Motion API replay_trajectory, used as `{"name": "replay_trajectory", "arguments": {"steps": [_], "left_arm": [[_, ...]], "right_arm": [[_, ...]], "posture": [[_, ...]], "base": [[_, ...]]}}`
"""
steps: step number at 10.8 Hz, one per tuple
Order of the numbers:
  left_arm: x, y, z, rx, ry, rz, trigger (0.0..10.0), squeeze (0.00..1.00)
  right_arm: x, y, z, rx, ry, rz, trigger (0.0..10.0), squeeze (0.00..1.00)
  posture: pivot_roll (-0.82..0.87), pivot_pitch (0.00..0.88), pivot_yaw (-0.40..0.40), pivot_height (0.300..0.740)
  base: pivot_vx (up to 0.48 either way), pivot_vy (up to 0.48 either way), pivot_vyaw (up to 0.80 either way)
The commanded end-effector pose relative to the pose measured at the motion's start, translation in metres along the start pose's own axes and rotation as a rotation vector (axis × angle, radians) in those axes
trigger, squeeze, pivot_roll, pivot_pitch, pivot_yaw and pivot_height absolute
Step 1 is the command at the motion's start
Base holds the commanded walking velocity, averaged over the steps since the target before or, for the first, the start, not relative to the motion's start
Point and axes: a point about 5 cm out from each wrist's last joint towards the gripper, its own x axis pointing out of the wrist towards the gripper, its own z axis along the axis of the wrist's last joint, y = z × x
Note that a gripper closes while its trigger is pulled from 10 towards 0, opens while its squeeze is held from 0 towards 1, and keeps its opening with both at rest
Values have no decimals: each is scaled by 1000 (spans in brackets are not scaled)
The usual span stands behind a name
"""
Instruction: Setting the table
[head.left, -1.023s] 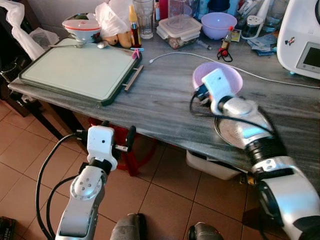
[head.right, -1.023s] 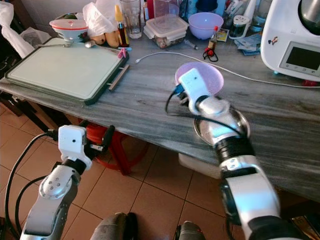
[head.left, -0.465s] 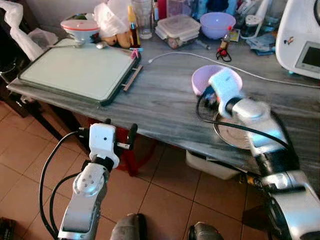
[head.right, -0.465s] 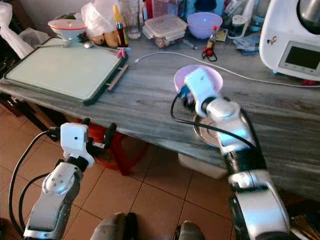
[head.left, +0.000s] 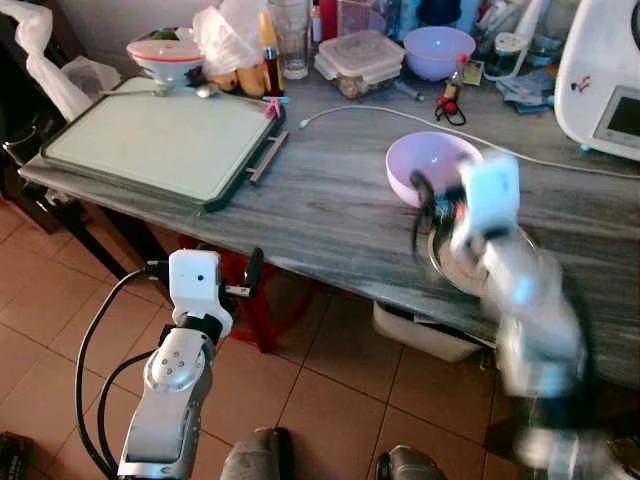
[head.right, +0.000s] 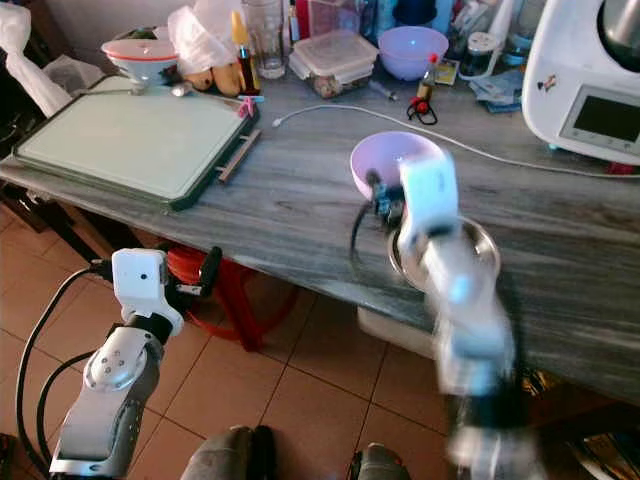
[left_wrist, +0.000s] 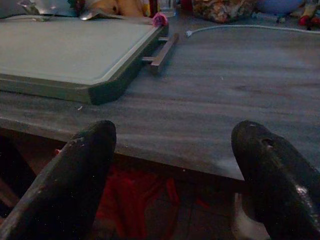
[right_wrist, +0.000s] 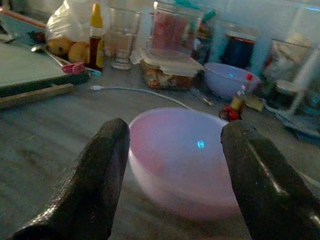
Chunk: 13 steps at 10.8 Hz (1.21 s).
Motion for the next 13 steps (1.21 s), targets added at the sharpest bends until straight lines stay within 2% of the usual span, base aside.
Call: {"name": "replay_trajectory", "arguments": {"steps": [1,2,4,6,8,9,10,11,12,13], "left_arm": [[0,4,-3,-6,11,20,10000,0],[2,4,-1,-5,7,20,10000,0],[4,5,-1,-7,4,24,10000,0],[0,6,-10,-24,32,39,10000,0],[-4,9,-17,-24,50,63,10000,0],[-3,10,-21,-27,55,72,10000,0],[2,10,-16,-24,41,68,10000,0],[6,11,-14,-13,33,57,10000,0],[4,13,-16,-8,36,56,10000,0],[1,15,-21,-5,50,62,10000,0]], "right_arm": [[-8,1,4,-10,-48,-28,10000,0],[-21,-5,-10,76,-6,-98,10000,0],[-27,-4,-18,63,28,-99,10000,0],[-26,2,-22,75,23,-75,10000,0],[-27,4,-26,90,28,-94,10000,0],[-28,2,-32,55,31,-130,10000,0],[-22,-2,-36,55,34,-175,10000,0],[-15,-6,-43,106,74,-231,10000,0],[-15,-8,-49,108,114,-251,10000,0],[-18,-9,-55,69,144,-258,10000,0]], "posture": [[-20,43,72,740],[-23,38,76,740],[-37,26,72,740],[-37,3,73,740],[-34,0,70,740],[-37,0,79,740],[-34,0,87,740],[-39,0,88,740],[-41,0,86,740],[-47,0,89,740]], "base": [[0,0,0],[-247,0,0],[-264,0,-800],[-289,0,-800],[-292,0,0],[-289,0,0],[-292,0,0],[-296,0,0],[-296,0,0],[-296,0,0]]}}
